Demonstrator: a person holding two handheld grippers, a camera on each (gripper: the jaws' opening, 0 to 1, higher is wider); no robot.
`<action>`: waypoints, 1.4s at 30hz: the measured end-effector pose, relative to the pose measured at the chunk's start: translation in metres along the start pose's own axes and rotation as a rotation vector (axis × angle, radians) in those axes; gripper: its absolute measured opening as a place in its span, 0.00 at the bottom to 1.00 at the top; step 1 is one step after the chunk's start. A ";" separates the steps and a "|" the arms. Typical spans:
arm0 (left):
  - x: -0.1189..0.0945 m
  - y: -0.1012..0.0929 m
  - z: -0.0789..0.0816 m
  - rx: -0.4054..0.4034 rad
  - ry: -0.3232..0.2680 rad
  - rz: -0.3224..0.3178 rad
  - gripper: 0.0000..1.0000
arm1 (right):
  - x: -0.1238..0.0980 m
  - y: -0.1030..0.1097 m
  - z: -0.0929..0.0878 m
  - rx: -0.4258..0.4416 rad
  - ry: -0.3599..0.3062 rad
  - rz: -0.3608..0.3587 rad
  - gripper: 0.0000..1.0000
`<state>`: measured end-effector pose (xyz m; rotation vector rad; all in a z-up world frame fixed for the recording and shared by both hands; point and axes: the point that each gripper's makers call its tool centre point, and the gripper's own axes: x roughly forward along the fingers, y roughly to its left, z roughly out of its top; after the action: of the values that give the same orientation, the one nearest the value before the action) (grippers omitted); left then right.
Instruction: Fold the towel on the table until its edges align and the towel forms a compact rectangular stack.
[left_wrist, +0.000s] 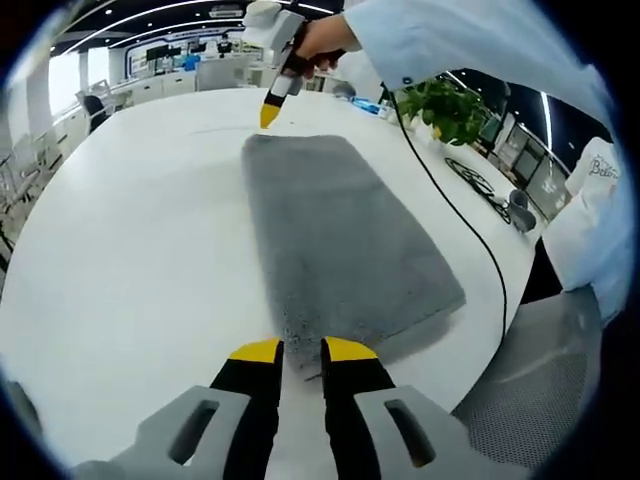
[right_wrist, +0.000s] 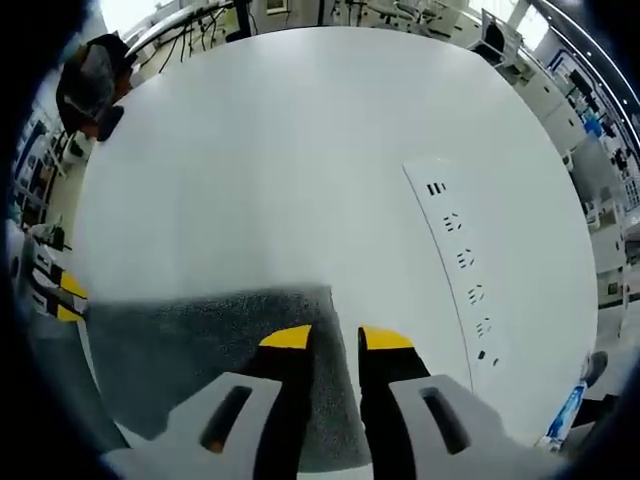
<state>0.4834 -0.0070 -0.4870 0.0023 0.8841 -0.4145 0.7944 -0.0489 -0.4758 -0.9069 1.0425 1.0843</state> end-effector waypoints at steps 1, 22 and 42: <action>0.000 0.000 -0.001 0.003 0.004 0.000 0.17 | 0.002 0.000 -0.001 -0.001 0.002 0.001 0.15; -0.005 0.003 0.005 0.007 -0.006 -0.001 0.17 | 0.005 0.010 -0.015 0.009 0.009 0.017 0.15; -0.010 0.009 0.021 -0.002 -0.010 -0.050 0.22 | -0.001 0.022 -0.025 0.054 -0.081 0.024 0.30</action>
<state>0.4966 0.0017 -0.4677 -0.0237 0.8760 -0.4597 0.7675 -0.0673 -0.4826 -0.8030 1.0127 1.0994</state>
